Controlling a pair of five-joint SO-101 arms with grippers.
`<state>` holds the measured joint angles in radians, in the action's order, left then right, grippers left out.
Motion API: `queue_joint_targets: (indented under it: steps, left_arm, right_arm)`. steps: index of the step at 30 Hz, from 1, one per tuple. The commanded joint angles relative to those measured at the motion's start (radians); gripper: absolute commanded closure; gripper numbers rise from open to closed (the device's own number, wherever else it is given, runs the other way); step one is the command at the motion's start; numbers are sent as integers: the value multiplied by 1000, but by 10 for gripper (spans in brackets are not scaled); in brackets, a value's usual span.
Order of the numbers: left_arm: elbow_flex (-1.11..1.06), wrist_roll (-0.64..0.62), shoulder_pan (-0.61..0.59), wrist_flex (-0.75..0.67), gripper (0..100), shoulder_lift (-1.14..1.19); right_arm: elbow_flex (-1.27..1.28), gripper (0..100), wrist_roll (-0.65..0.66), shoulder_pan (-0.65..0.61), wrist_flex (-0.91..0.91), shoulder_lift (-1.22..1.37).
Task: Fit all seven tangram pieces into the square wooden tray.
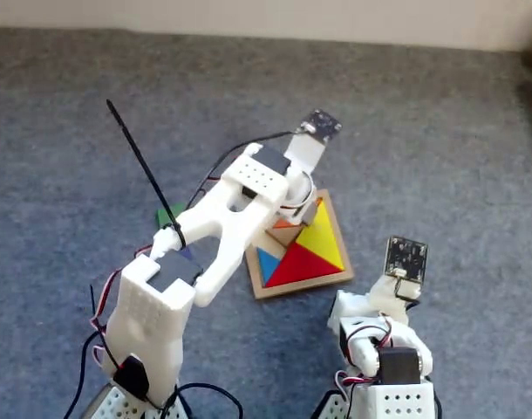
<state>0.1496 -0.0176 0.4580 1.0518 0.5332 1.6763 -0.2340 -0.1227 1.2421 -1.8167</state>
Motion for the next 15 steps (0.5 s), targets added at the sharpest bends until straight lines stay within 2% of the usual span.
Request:
queue_joint_targets:
  steps: [1, 10, 15]
  left_arm:
    - [25, -5, -1, -11, 755, -2]
    - [19, -2, -39, -11, 815, 2]
    - [18, 57, -21, -11, 819, 4]
  right_arm:
    - [128, 992, 5, 13, 5, -18]
    - [128, 992, 5, 13, 5, -18]
    - [128, 992, 5, 13, 5, -18]
